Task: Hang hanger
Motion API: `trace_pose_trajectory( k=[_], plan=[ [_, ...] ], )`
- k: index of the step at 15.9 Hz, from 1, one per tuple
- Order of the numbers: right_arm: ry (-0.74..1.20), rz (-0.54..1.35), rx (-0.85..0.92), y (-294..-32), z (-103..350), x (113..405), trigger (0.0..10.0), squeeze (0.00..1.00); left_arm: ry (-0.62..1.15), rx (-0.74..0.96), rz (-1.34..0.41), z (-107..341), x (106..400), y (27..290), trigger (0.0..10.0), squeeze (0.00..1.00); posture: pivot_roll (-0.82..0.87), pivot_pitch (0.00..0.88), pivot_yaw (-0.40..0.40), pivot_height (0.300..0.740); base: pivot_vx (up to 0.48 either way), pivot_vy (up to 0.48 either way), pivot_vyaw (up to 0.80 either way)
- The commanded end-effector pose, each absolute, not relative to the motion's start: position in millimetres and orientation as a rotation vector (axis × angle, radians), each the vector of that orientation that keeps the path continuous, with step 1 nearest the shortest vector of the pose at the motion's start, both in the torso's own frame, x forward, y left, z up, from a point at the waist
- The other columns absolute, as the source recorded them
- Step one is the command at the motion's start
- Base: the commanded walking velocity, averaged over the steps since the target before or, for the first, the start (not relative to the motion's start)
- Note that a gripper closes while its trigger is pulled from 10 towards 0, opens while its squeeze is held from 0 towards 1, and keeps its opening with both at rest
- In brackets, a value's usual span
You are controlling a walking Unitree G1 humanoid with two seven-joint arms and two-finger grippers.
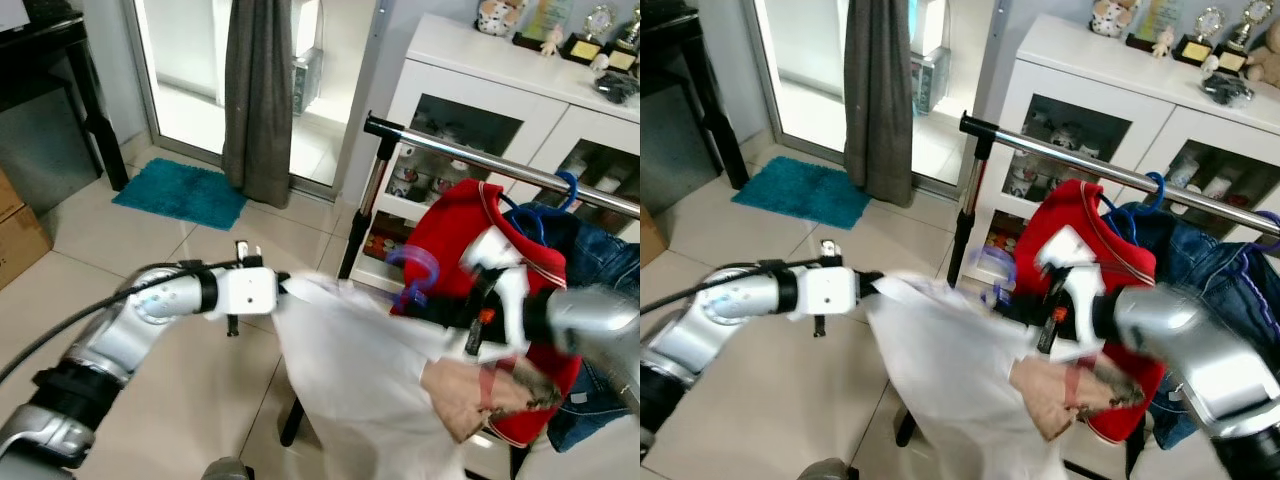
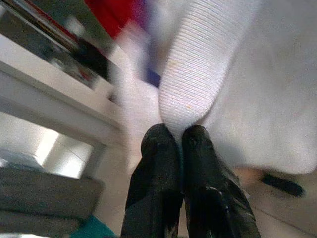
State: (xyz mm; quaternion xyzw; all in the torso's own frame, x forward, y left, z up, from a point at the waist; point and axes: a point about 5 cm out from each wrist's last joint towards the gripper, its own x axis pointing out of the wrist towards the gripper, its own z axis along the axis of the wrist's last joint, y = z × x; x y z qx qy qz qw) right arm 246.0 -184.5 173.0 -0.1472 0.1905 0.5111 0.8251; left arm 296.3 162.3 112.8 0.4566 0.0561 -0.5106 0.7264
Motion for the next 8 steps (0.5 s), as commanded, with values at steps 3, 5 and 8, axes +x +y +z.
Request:
trace_pose_trajectory(
  k=[3, 5, 8],
  plan=[
    [0.336, 1.117, -0.263, -195.1, 192.6, 241.4, 0.0, 0.00, 0.232, 0.979, -1.065, 93.0, 298.9, 175.5, 0.0, 0.00, -0.02, 0.000, -0.129, 0.740, 0.000, 0.000, 0.00],
    [0.284, 1.017, -0.155, -202.5, 194.8, 249.5, 0.0, 0.00, 0.262, 0.887, -1.023, 83.9, 294.9, 182.8, 0.0, 0.00, -0.02, 0.000, -0.127, 0.740, 0.000, 0.000, 0.00],
    [0.383, 1.009, -0.214, -203.6, 178.4, 244.9, 0.0, 0.00, 0.156, 0.793, -0.975, 94.7, 295.0, 176.5, 0.0, 0.00, -0.02, 0.000, -0.128, 0.740, 0.000, 0.000, 0.00]
  ],
)
